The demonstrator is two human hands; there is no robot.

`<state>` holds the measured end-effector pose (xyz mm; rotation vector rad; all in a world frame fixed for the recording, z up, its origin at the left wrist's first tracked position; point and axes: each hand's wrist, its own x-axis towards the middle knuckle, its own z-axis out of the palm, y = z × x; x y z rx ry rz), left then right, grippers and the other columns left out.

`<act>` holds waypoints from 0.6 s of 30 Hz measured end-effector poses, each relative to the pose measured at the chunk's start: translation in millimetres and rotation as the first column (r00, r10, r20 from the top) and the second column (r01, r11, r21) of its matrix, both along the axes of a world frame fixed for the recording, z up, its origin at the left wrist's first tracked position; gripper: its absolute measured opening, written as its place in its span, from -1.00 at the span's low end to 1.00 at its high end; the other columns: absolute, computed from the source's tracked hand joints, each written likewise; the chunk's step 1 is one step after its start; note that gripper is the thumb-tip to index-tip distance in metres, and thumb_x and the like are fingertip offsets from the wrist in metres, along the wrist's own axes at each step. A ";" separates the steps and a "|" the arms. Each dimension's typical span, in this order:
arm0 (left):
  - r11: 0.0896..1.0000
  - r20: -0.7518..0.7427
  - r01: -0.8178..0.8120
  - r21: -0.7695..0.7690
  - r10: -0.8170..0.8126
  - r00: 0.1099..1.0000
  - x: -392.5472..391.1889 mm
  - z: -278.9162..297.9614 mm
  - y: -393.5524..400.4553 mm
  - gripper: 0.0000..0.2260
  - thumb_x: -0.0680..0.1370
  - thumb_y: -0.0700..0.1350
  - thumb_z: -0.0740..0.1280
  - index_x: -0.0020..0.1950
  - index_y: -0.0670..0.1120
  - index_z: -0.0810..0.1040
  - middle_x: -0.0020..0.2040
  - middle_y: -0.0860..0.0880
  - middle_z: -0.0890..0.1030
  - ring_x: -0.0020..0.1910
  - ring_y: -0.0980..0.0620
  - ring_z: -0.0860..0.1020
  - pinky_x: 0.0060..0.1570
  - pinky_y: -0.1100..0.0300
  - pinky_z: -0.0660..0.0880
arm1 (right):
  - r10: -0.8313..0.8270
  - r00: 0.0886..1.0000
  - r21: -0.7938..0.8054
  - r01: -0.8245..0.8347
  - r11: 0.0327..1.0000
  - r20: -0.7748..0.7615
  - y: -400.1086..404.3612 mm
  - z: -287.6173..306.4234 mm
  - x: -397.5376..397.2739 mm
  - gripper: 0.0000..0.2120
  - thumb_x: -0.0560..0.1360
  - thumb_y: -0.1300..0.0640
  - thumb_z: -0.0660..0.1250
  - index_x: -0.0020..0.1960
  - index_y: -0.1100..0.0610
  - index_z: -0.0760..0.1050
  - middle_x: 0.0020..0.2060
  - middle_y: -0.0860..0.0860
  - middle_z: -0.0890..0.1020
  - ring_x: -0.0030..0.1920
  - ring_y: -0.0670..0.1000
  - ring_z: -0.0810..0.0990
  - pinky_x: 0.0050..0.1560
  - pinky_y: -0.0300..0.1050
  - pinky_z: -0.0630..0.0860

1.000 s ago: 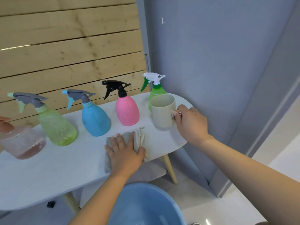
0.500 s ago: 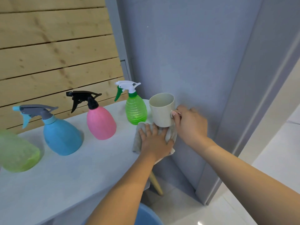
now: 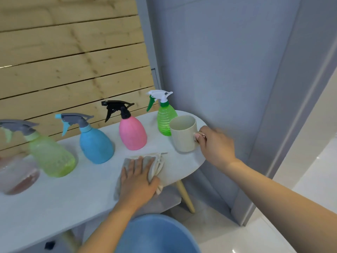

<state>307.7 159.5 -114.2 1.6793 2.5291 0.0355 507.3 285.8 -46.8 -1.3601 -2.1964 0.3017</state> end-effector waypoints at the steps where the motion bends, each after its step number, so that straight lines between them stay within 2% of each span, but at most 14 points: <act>1: 0.999 0.001 -0.044 -0.012 0.044 0.999 -12.5 1.1 -11.8 -0.19 0.26 0.28 -0.32 0.54 0.17 -0.19 0.58 -0.01 -0.13 0.54 -0.08 -0.16 0.49 -0.06 -0.20 | 0.012 1.000 0.002 -0.012 1.000 0.002 -2.8 -0.5 -2.7 -0.75 0.61 0.00 0.09 0.05 0.14 0.44 -0.29 0.01 0.46 0.04 0.12 0.45 -0.24 -0.09 0.29; 5: 0.974 0.028 -0.224 -0.025 0.224 0.974 -49.7 5.3 -51.4 -0.29 0.38 0.23 -0.16 0.54 0.15 -0.17 0.58 -0.02 -0.11 0.55 -0.07 -0.16 0.49 -0.05 -0.19 | 0.054 0.999 -0.014 -0.053 0.998 0.009 -11.3 -1.6 -12.9 -0.76 0.61 -0.01 0.08 0.04 0.13 0.43 -0.27 0.01 0.41 0.03 0.11 0.45 -0.23 -0.08 0.31; 9: 0.973 0.077 -0.232 0.001 0.231 0.970 -39.9 5.2 -34.5 -0.37 0.48 0.23 -0.09 0.54 0.20 -0.13 0.58 -0.02 -0.15 0.54 -0.12 -0.19 0.46 -0.11 -0.24 | 0.023 1.000 0.000 -0.023 1.000 0.022 -8.2 -2.6 -11.5 -0.75 0.61 -0.02 0.08 0.03 0.12 0.43 -0.26 0.02 0.42 0.01 0.11 0.46 -0.26 -0.09 0.29; 12: 0.984 0.115 -0.176 0.011 0.173 0.978 -22.2 7.0 -9.0 -0.44 0.59 0.14 0.01 0.55 0.19 -0.15 0.57 -0.01 -0.20 0.53 -0.14 -0.23 0.46 -0.13 -0.28 | 0.003 1.000 0.005 -0.003 1.000 0.000 -2.7 -3.1 -10.0 -0.75 0.60 -0.02 0.09 0.01 0.13 0.43 -0.25 0.04 0.47 0.00 0.11 0.45 -0.25 -0.08 0.31; 18: 0.997 0.111 0.071 0.002 -0.071 0.991 32.6 9.5 57.1 -0.44 0.60 0.11 0.03 0.55 0.17 -0.13 0.57 -0.04 -0.21 0.52 -0.20 -0.26 0.45 -0.17 -0.29 | -0.028 1.000 0.020 0.028 0.999 -0.012 10.3 -4.8 -6.9 -0.75 0.61 -0.02 0.09 0.01 0.12 0.44 -0.18 0.09 0.57 -0.01 0.10 0.44 -0.23 -0.07 0.32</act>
